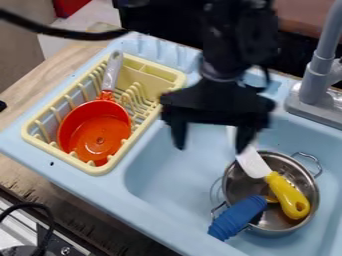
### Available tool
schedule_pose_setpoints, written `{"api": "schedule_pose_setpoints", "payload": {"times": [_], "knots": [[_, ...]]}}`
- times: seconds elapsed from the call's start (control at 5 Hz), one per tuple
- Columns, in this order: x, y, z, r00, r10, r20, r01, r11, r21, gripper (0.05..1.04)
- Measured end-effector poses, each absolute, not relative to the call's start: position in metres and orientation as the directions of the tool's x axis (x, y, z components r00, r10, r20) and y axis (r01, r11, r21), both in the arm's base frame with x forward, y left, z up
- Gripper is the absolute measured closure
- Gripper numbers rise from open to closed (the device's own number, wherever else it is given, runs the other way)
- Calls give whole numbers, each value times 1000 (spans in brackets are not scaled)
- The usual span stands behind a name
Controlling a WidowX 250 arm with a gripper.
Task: Take the yellow knife and put it over the blue fork.
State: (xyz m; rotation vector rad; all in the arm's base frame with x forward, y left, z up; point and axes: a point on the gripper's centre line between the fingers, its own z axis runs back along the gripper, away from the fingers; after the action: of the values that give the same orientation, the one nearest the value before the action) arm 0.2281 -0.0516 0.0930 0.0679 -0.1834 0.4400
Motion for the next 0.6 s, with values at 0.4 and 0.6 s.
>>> {"api": "schedule_pose_setpoints", "payload": {"times": [0.4,0.6], "knots": [[255,-8,107,921,351,167,-360,932,29,86],[277,-2,113,921,343,183,-351,936,9,86]]}}
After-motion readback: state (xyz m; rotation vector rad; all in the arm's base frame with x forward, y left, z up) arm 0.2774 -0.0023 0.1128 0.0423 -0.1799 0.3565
